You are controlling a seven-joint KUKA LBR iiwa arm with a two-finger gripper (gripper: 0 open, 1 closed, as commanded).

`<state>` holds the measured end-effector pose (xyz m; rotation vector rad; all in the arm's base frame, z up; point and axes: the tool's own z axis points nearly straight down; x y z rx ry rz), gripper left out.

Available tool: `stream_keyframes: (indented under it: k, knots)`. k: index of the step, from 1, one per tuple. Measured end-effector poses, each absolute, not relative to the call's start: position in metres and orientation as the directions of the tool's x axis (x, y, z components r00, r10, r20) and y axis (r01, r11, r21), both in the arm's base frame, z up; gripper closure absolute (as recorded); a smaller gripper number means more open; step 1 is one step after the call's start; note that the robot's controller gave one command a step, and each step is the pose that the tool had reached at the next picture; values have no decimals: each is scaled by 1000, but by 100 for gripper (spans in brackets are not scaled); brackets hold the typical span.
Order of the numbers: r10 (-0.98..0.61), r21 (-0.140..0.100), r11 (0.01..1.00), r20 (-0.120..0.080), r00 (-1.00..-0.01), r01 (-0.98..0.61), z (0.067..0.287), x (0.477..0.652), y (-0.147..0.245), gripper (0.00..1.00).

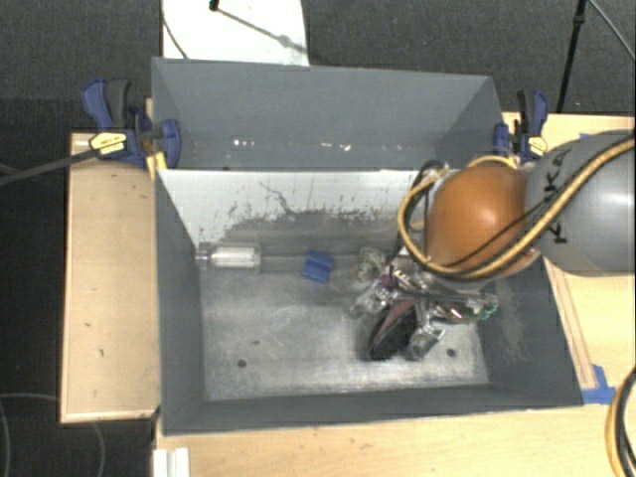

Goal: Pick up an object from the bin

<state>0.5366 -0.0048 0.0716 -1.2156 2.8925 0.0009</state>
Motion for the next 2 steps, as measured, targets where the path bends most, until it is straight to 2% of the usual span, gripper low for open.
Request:
stream_keyframes:
  k: [1, 2]
  knots:
    - [-711, -4, 703, -13, -703, -711, 75, 539, -2, 100]
    - [-819, -9, 574, -3, -574, -819, 296, 519, -95, 100]
